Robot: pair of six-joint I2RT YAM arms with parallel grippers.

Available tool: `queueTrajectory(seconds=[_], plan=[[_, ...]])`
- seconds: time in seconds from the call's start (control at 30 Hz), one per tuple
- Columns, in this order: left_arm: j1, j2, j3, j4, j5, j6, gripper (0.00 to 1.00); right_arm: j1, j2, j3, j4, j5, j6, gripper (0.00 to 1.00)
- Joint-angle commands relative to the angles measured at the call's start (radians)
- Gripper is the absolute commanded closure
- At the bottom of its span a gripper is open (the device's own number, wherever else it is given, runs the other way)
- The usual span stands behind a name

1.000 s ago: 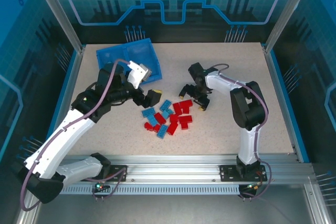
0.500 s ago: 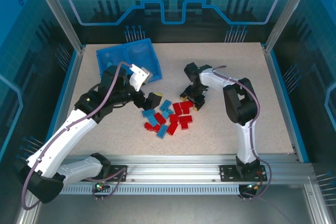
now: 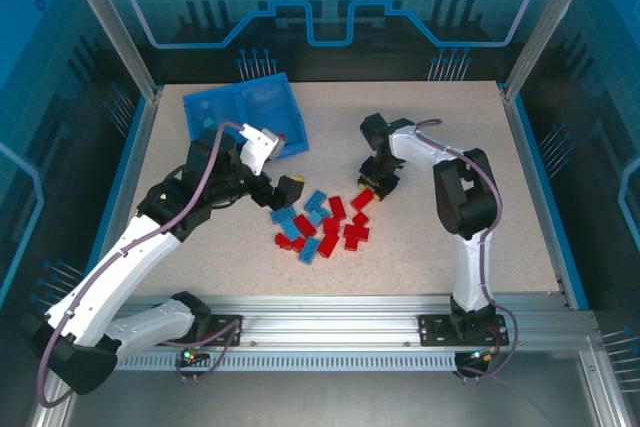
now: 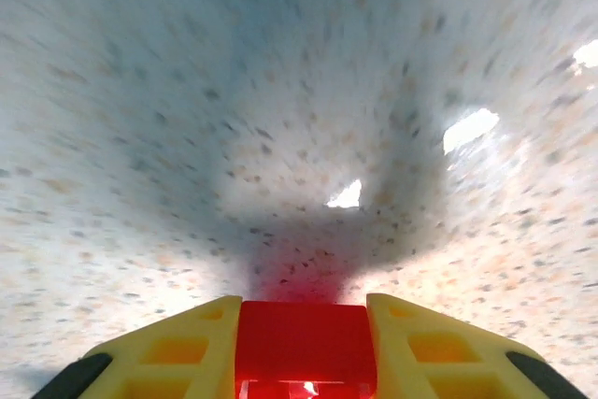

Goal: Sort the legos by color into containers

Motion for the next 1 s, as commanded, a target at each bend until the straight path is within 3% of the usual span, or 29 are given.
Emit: queueTrajectory(seconds=[0.0, 0.17, 0.27, 0.37, 0.5, 0.73, 0.97], plan=[[-0.003, -0.026, -0.011, 0.041, -0.060, -0.015, 0.01, -0.012, -0.086, 0.074, 0.013, 0.081, -0.110, 0.73], [-0.004, -0.035, 0.004, 0.056, -0.160, -0.072, 0.01, 0.033, -0.124, 0.190, 0.053, 0.122, -0.291, 0.73], [-0.003, -0.029, 0.042, 0.030, -0.311, -0.187, 0.01, 0.100, -0.112, 0.305, 0.091, 0.161, -0.414, 0.74], [0.000, -0.007, 0.104, -0.069, -0.465, -0.333, 0.01, 0.186, -0.053, 0.459, 0.120, 0.255, -0.542, 0.75], [0.014, 0.021, 0.164, -0.218, -0.572, -0.435, 0.01, 0.278, 0.093, 0.689, 0.189, 0.370, -0.722, 0.75], [0.094, -0.009, 0.141, -0.440, -0.620, -0.742, 0.01, 0.317, 0.496, 1.225, 0.186, 0.392, -0.845, 0.75], [0.103, -0.073, 0.087, -0.460, -0.588, -0.704, 0.01, 0.343, 0.606, 1.184, 0.479, 0.339, -0.933, 0.73]])
